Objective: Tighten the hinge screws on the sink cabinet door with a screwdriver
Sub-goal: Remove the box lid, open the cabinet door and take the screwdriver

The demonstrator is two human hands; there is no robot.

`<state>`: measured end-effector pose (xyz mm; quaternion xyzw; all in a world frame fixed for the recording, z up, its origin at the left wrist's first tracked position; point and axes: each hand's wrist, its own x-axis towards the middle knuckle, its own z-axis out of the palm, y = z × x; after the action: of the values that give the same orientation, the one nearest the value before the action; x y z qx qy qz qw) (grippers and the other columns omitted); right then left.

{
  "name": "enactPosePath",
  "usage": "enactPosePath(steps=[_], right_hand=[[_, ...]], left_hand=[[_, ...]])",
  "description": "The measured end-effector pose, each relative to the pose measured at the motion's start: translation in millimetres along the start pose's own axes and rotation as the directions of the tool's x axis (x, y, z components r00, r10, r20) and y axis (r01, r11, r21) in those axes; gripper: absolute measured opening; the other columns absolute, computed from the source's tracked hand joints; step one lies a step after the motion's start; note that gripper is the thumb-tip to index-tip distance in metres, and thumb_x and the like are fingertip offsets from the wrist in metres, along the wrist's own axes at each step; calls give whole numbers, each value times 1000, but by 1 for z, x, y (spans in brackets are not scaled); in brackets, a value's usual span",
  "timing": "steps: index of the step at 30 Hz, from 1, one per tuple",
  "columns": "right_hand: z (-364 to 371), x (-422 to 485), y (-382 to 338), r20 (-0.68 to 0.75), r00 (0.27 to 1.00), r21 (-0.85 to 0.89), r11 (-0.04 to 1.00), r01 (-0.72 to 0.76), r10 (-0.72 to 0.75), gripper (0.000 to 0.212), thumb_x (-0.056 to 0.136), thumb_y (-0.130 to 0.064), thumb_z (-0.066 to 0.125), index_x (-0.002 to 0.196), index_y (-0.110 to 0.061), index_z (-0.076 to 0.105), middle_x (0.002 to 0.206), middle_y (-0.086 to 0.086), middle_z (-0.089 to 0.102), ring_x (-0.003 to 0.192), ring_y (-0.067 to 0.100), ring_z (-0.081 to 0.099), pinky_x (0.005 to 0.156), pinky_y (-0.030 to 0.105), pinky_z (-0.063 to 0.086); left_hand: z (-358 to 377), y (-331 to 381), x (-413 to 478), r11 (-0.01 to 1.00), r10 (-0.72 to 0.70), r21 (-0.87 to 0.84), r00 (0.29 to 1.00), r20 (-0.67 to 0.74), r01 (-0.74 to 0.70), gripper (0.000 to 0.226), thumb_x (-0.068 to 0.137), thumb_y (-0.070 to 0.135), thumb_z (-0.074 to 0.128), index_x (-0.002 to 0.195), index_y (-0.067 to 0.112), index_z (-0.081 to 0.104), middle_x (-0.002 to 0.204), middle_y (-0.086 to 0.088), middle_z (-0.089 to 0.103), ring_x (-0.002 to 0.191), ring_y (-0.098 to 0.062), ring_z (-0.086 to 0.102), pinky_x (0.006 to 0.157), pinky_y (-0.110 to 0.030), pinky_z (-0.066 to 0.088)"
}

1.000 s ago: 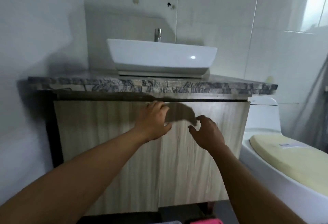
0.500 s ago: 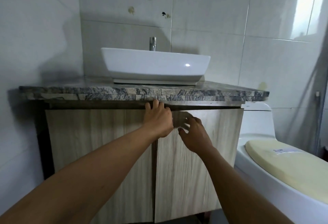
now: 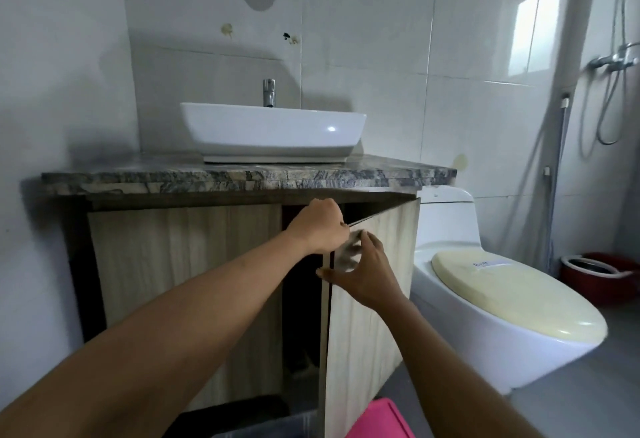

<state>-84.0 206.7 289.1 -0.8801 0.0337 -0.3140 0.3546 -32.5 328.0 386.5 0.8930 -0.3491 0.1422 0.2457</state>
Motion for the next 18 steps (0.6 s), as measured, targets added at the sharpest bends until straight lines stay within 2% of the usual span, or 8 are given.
enactPosePath(steps=[2,4,6,7,10,13,16,18], right_hand=[[-11,-11,-1,-18,999,8,999,-48,48,118,57,-68,78,148,-13,28,150,0,30,121,9,45,92,17,42],[-22,-19,0,-74,994,23,996,-82,83,99,63,-62,78,140,-16,38,142,0,40,116,13,50,88,24,45],[-30,-28,3,-124,989,14,996,-84,86,78,72,-51,74,136,-19,41,133,0,47,108,13,51,83,25,42],[-35,-32,5,-139,987,8,997,-81,82,71,75,-46,70,135,-20,42,130,0,50,105,12,50,82,26,43],[-47,-42,10,-158,984,2,997,-82,81,64,74,-37,56,134,-22,44,123,-1,58,106,18,57,82,33,51],[-63,-50,17,-220,973,-24,996,-83,76,62,69,-40,42,126,-18,50,102,-8,59,89,14,57,68,23,44],[-85,-61,32,-202,973,-70,989,-132,116,33,77,-28,45,108,-18,53,83,-14,55,75,10,56,57,16,39],[-100,-67,40,-201,966,-97,978,-183,161,9,83,-18,47,91,-19,51,75,-8,56,68,13,55,53,21,37]], left_hand=[[-2,17,-6,997,31,-78,997,77,-25,27,84,9,55,68,-9,67,62,-14,63,52,-27,53,55,-36,44],[-3,34,-12,990,93,-118,988,120,-79,23,86,8,57,79,-4,76,79,-11,76,68,-30,68,67,-39,57],[-1,51,-17,982,151,-136,981,122,-134,21,89,8,61,86,3,81,92,-8,80,87,-20,74,80,-33,62],[1,60,-19,976,179,-145,976,121,-161,20,89,8,62,87,6,82,94,-7,80,90,-17,74,82,-29,61],[8,78,-18,965,217,-176,969,116,-195,16,88,11,68,91,10,83,94,-5,80,85,-9,73,74,-15,55],[19,93,-16,942,276,-223,956,95,-250,12,86,16,74,92,11,83,91,-2,80,68,1,64,56,0,41],[36,113,-18,921,332,-240,941,67,-308,18,87,21,75,92,4,82,89,-8,79,67,0,63,56,-2,43],[45,126,-17,914,350,-246,934,70,-324,27,89,25,74,84,-1,79,78,-15,77,63,-8,64,59,-20,50]])
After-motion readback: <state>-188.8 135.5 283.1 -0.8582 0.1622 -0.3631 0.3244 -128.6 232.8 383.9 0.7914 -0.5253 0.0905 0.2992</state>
